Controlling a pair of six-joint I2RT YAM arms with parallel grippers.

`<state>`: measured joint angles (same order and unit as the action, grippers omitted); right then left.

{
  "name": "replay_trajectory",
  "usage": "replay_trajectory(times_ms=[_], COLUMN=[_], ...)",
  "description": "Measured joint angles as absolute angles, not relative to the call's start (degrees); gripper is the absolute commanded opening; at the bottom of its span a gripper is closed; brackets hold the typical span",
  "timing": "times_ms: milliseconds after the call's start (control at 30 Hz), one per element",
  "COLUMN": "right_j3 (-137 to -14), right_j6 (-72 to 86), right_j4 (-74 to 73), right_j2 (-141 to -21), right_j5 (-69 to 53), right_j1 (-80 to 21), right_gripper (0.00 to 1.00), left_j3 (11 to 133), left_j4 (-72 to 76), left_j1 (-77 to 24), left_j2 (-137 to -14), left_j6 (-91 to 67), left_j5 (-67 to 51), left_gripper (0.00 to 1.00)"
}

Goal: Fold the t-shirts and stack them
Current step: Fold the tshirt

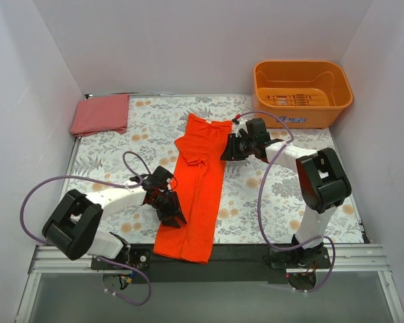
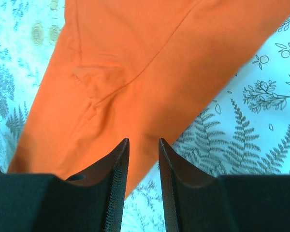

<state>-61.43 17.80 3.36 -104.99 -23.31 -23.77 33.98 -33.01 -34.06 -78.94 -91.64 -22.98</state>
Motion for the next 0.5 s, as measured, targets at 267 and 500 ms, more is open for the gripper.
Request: replay_trajectory(times_ms=[267,500], right_j3=[-60.5,-60.5], right_j6=[14.7,10.5], right_j4=[2.2,-1.4], right_j2=[-97.6,-96.4], right_j5=[-22.8,-22.4], right_j1=[-23.8,-25.3], right_gripper=[0.37,0.38], left_j3=[43.0,45.4], left_j4=[-29.3,-31.2], left_j1=[-49.1,-52.2], left_j2=[-90.7,-90.1], left_j6=[-95.9,-96.5], left_j5=[-26.4,-23.6], left_gripper=[0.35,0.49])
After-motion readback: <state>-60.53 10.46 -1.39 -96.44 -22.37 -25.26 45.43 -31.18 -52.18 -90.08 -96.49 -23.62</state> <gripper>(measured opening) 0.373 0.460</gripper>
